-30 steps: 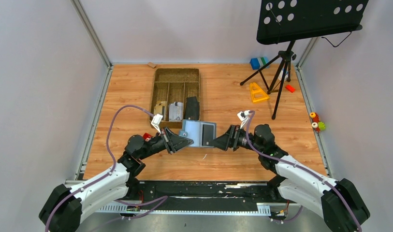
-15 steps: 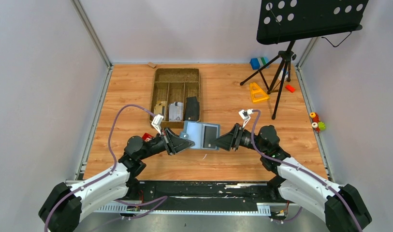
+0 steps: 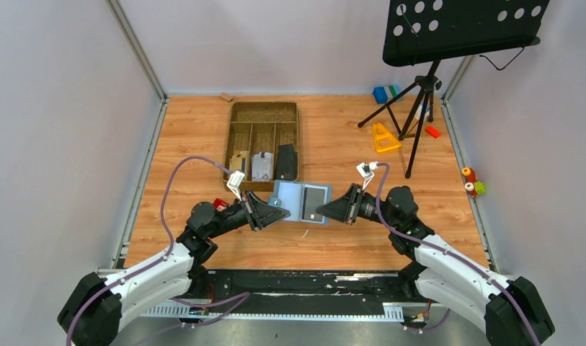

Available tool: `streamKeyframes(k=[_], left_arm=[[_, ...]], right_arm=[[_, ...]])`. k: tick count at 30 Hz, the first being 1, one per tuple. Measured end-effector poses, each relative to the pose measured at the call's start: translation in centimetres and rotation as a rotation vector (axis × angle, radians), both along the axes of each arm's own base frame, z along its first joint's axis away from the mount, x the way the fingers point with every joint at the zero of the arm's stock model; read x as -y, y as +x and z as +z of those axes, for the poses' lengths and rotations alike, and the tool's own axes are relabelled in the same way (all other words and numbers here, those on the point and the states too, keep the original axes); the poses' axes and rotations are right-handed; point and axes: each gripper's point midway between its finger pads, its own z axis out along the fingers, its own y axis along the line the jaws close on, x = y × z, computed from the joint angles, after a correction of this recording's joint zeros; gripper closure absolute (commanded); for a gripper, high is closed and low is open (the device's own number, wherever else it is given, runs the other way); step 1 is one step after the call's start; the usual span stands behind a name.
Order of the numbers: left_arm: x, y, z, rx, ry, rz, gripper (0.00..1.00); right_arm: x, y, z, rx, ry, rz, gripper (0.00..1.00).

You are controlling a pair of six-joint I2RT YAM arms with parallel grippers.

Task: Take the credit cards out of the card holder
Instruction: Remove the credit card from the card holder.

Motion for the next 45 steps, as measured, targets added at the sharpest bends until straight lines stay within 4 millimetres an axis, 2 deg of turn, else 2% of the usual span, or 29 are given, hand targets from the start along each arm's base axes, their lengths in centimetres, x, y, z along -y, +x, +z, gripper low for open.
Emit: streamKeyframes(k=[7,12,16,19,22,28,35,45], left_arm=[[-0.2,0.5,-0.8,0.008,0.038,0.034,0.67],[-0.5,0.9,-1.3,0.016,0.062,0.066,0.45],[-0.6,1.2,-1.8,0.013,0.084,0.083,0.21],[-0.6,1.4,-2.3,0.0,0.095,0.089,0.09],[-0.4,1.7,-3.2,-0.027,0.118,0.093,0.01],[-0.3,2.2,-4.4,-0.064,0.145,0.114,0.0],[0.3,1.7,-5.3,-0.084,0.169,0.09,0.0],[0.3,2.0,-4.4,-0.055,0.144,0.108,0.02]], right_arm=[[0.1,0.1,-0.6,-0.021,-0.03,-0.005,1.0],[0.2,0.1,-1.4,-0.04,-0.054,-0.009,1.0],[0.1,0.1,-1.4,-0.036,-0.057,-0.008,1.0],[0.1,0.2,-1.5,-0.04,-0.06,-0.009,1.0],[0.1,0.2,-1.6,-0.045,-0.064,-0.012,1.0],[0.0,0.3,-1.9,-0.054,-0.075,-0.013,1.0],[-0.5,0.2,-2.2,-0.063,-0.085,-0.002,1.0],[-0.7,0.0,-2.3,-0.061,-0.09,0.006,1.0]])
